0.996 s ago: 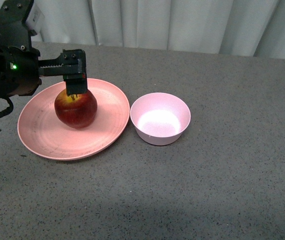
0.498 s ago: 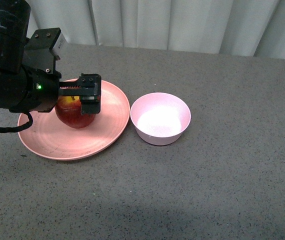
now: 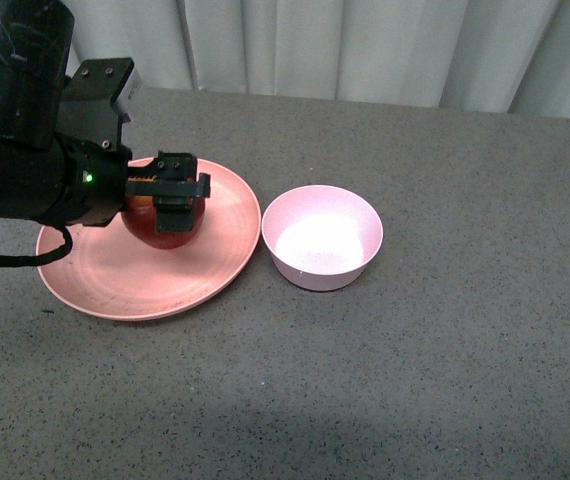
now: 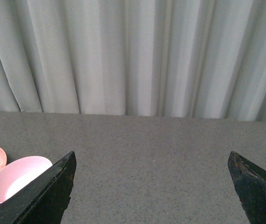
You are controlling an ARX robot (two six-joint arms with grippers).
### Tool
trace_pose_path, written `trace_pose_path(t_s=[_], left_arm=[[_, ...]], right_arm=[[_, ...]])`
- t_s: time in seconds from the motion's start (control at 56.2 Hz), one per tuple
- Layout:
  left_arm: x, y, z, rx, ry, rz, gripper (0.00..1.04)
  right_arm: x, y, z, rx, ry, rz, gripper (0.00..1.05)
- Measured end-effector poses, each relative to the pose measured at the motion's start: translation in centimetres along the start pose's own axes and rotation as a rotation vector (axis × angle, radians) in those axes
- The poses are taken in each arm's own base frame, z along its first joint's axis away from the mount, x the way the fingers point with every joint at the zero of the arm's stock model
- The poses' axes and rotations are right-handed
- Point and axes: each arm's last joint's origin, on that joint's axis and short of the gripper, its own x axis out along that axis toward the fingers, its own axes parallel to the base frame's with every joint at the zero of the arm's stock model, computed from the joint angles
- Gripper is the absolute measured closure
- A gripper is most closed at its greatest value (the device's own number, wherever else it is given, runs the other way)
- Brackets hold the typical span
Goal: Move apple from plate to bowl
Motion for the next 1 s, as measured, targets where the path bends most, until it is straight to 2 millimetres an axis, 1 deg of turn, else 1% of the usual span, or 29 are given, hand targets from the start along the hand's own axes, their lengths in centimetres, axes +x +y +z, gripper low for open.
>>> trace_pose_path(t_s=[0.16, 0.285, 0.409, 0.462, 0.587, 0.782, 0.907, 0.996], left_arm=[[-1.1, -2.5, 1.3, 0.04, -0.052, -0.058, 0.33], [-1.4, -5.6, 1.9, 0.089, -0.073, -0.125, 0.34], [-1.1, -7.9, 2.2, 0.121, -0.086, -0.168, 0.34], [-0.9, -8.5, 2.3, 0.13, -0.088, -0.179, 0.34], [0.1, -10.2, 1.9, 0.155, -0.078, -0.2, 0.34], [1.6, -11.2, 0.6, 0.182, -0.041, -0.198, 0.34], [2.4, -11.2, -0.4, 0.189, -0.025, -0.183, 0.34], [2.6, -11.2, -0.6, 0.193, -0.02, -0.182, 0.34]], right_arm=[[0.0, 0.0, 0.0, 0.0, 0.0, 0.0, 0.09], [0.0, 0.0, 0.0, 0.0, 0.0, 0.0, 0.09], [0.0, 0.0, 0.0, 0.0, 0.0, 0.0, 0.09], [0.0, 0.0, 0.0, 0.0, 0.0, 0.0, 0.09], [0.0, 0.0, 0.0, 0.0, 0.0, 0.0, 0.09], [0.0, 0.0, 0.0, 0.0, 0.0, 0.0, 0.09], [0.0, 0.0, 0.0, 0.0, 0.0, 0.0, 0.09], [0.0, 0.0, 0.0, 0.0, 0.0, 0.0, 0.09]])
